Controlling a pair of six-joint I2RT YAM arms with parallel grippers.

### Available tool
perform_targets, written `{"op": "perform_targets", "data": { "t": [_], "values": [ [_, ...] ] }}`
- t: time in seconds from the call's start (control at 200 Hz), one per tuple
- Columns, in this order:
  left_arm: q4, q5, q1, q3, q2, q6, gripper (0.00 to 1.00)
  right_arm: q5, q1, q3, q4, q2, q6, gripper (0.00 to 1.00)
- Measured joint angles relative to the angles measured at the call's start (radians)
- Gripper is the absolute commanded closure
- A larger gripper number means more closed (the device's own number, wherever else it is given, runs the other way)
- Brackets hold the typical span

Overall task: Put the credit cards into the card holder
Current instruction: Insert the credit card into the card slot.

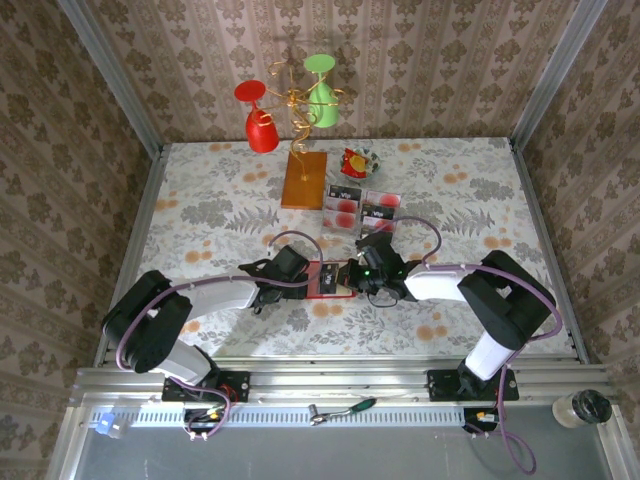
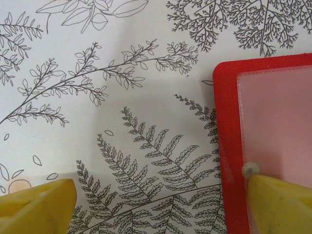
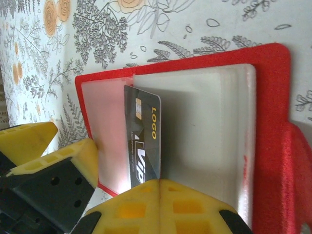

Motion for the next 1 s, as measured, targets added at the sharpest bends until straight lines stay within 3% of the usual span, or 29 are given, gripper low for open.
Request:
{"op": "perform_targets", "data": {
  "t": [1.0],
  "values": [
    [0.022, 0.000, 0.000, 0.000, 0.010, 0.000, 0.08, -0.030, -0.008, 0.059, -0.129, 0.013, -0.022, 1.00]
  ]
}}
